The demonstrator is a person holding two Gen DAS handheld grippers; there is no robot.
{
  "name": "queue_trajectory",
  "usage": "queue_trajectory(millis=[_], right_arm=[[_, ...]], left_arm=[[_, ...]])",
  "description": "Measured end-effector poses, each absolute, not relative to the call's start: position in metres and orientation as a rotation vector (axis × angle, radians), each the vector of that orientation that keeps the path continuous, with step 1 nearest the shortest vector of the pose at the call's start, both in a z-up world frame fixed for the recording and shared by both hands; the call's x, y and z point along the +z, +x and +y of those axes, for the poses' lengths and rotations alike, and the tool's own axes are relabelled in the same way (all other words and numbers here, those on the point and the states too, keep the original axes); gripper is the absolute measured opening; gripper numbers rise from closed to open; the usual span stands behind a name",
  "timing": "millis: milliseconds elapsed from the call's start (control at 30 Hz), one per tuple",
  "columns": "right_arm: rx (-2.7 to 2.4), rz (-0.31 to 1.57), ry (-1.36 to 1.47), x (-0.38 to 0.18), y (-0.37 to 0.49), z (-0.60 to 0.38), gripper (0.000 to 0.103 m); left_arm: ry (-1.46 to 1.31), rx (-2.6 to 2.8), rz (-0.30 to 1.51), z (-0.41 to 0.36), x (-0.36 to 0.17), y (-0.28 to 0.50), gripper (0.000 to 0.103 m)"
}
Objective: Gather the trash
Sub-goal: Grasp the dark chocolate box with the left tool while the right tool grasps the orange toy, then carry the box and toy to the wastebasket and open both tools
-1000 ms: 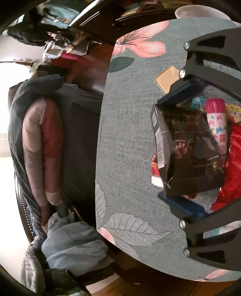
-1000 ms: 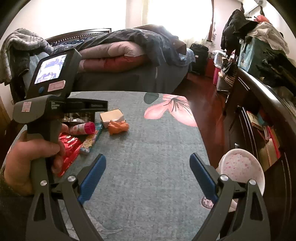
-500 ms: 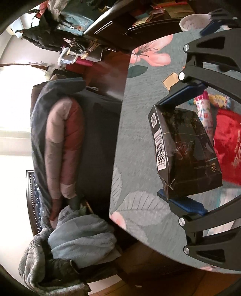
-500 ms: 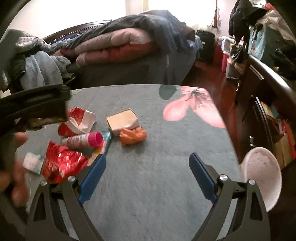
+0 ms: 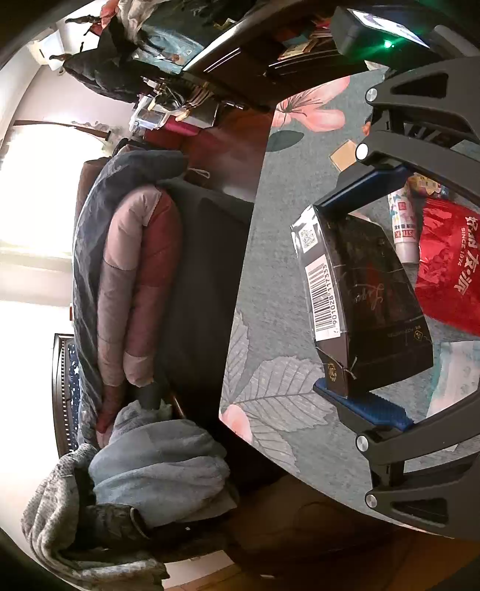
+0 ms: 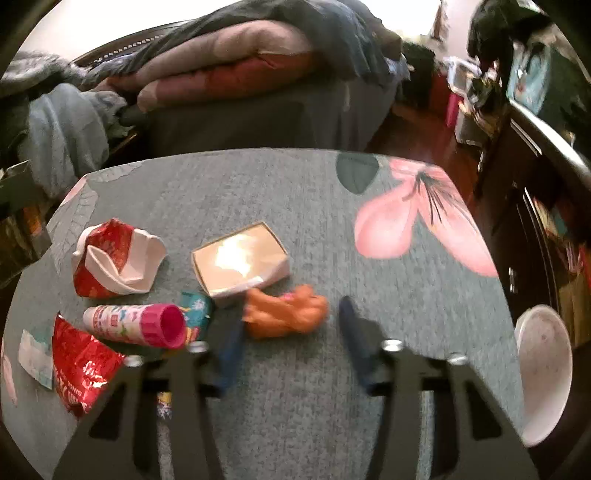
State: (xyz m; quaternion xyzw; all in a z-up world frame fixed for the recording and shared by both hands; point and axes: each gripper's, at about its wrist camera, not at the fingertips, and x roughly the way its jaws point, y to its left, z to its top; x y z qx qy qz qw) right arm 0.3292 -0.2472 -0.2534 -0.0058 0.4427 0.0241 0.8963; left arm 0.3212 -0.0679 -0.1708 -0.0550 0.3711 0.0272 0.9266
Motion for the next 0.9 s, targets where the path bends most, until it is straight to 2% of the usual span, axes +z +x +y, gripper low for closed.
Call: queue_trajectory(millis=[400, 900], right_arm=[[0.022, 0.868, 0.059, -0.226, 0.267, -0.291, 0.041], [-0.054, 0.779, 0.166, -0.207, 0.181, -0.361, 0.041]], left_arm=[[-0.099, 0.035, 0.746, -0.084, -0.159, 0.300, 0.087], [-0.031, -0.104, 0.710, -0.164, -0.139, 0.265, 0.087]])
